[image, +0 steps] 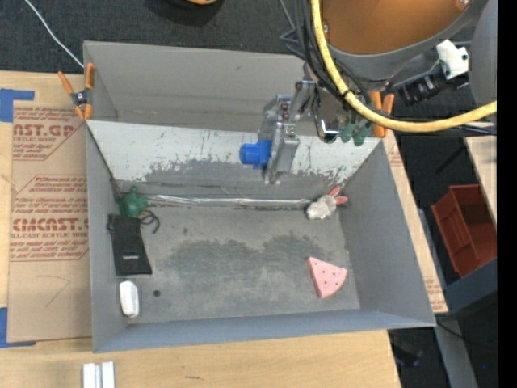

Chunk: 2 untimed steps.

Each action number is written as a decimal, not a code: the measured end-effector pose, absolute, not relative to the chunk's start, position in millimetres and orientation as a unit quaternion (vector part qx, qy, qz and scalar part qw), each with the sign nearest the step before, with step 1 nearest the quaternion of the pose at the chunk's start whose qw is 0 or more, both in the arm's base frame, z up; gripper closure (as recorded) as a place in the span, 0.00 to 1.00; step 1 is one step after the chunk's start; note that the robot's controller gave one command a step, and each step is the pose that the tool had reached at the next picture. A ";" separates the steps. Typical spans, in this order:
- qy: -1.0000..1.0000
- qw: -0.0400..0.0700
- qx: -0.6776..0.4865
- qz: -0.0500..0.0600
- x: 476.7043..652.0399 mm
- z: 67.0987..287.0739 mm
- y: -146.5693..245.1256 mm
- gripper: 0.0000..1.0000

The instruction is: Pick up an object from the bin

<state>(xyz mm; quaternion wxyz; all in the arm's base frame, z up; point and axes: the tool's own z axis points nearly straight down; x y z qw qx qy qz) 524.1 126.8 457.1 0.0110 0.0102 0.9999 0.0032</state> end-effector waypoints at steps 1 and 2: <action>0.997 0.012 -0.079 0.002 535.4 363.3 130.3 0.00; 0.999 0.013 0.030 0.004 534.0 345.8 136.5 1.00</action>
Offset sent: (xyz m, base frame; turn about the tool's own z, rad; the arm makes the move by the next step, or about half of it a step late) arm 0.0092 0.0090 -0.1117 0.0401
